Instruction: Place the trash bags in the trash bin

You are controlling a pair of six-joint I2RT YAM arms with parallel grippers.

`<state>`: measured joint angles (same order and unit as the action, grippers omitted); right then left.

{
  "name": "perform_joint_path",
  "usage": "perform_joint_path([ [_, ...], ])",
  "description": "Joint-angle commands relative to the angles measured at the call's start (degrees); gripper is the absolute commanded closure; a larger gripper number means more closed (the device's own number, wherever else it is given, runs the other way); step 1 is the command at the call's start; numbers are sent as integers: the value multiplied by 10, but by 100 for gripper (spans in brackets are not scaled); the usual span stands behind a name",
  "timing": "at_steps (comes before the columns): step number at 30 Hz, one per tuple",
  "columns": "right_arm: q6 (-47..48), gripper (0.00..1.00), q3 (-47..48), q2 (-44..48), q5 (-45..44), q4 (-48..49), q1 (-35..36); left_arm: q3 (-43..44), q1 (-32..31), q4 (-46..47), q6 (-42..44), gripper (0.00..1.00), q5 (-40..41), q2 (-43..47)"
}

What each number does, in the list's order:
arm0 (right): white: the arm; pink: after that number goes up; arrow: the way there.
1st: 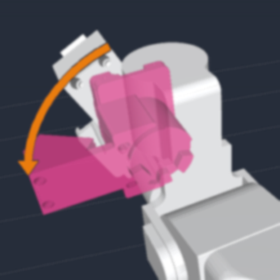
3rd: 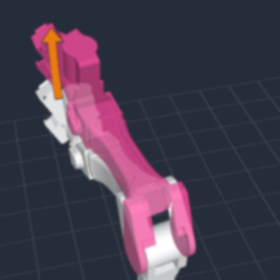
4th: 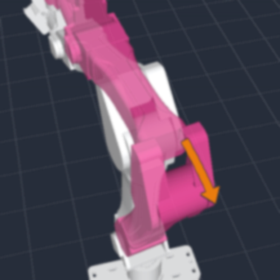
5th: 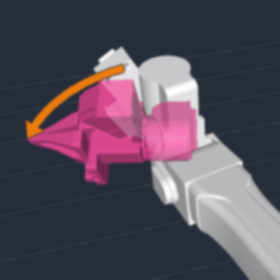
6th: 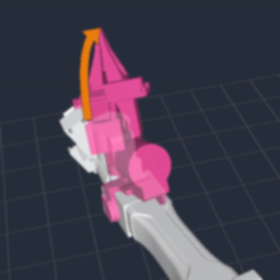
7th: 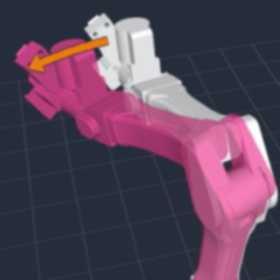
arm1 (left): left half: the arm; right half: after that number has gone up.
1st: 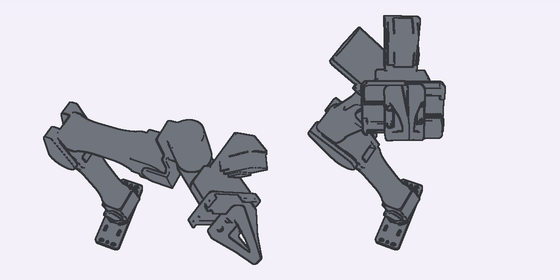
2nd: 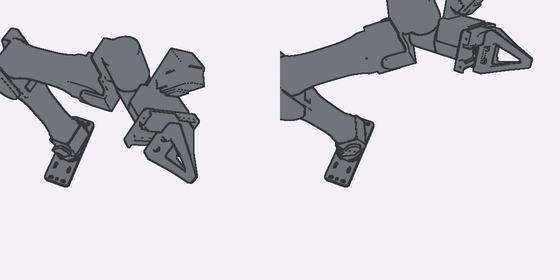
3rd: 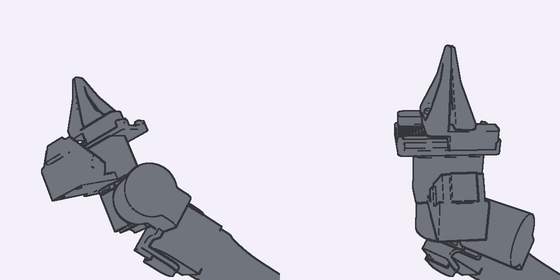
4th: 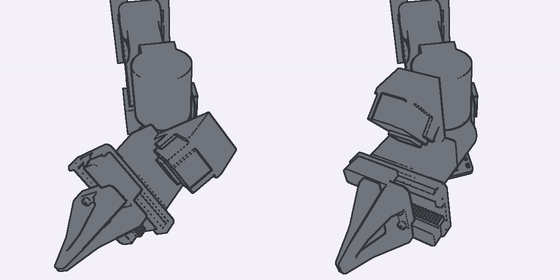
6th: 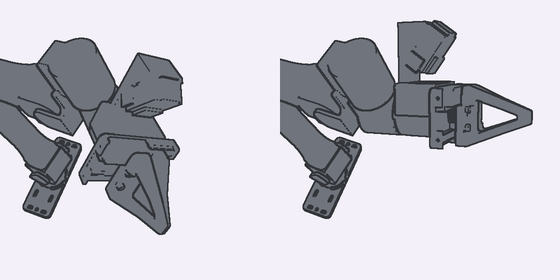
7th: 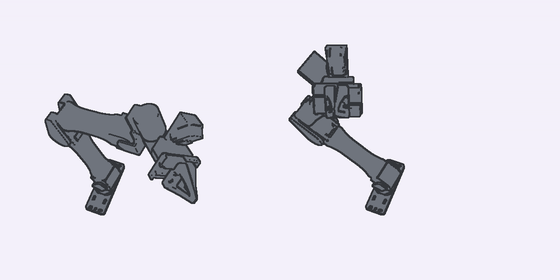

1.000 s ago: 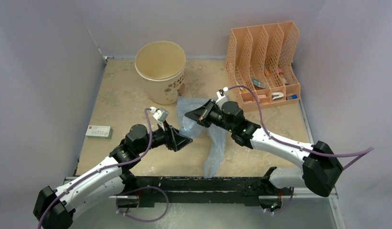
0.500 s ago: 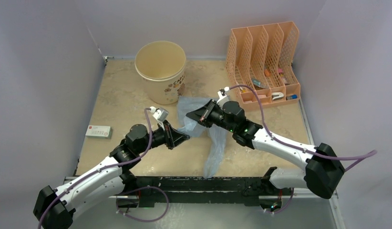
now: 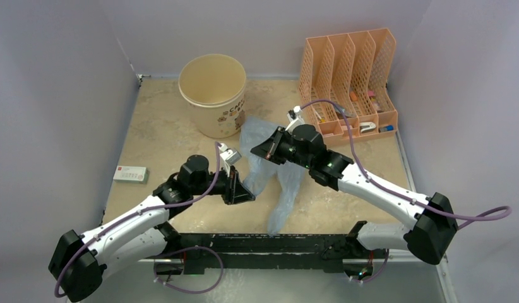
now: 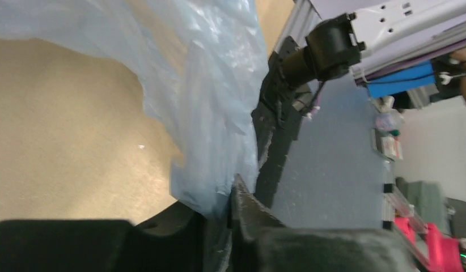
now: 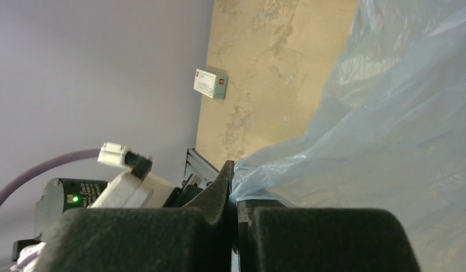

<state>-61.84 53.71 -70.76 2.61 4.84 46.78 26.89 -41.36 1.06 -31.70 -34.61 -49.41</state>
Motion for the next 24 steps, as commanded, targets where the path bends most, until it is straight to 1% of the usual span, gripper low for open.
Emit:
perform_joint_path([
  [1,34,100,26,18,-40,14,-10,38,-5,-44,13,70,-67,-1],
  [2,32,100,24,22,-49,7,-10,44,-5,-61,5,59,-15,5],
  [3,25,100,20,28,-59,5,-10,45,-5,-67,-1,53,11,16],
  [4,17,100,14,36,-68,6,-10,43,-5,-71,-8,41,37,31],
  [5,5,100,8,43,-79,5,-10,36,-5,-70,-18,36,61,50],
  [6,-5,100,4,51,-88,6,-10,27,-5,-64,-28,32,78,75],
  [9,-18,100,-3,62,-92,10,-10,0,-5,-41,-42,30,102,139],
  [12,-22,100,-1,62,-81,15,-9,5,-5,-29,-32,30,101,154],
  [15,-24,100,2,55,-61,22,-10,28,-5,-19,-12,30,95,126],
  [19,-25,100,1,48,-54,28,-10,63,-5,27,16,31,83,66],
  [21,-26,100,4,44,-51,33,-9,76,-6,23,33,31,104,49],
  [24,-24,100,7,38,-60,48,-9,78,-7,46,52,31,117,33],
])
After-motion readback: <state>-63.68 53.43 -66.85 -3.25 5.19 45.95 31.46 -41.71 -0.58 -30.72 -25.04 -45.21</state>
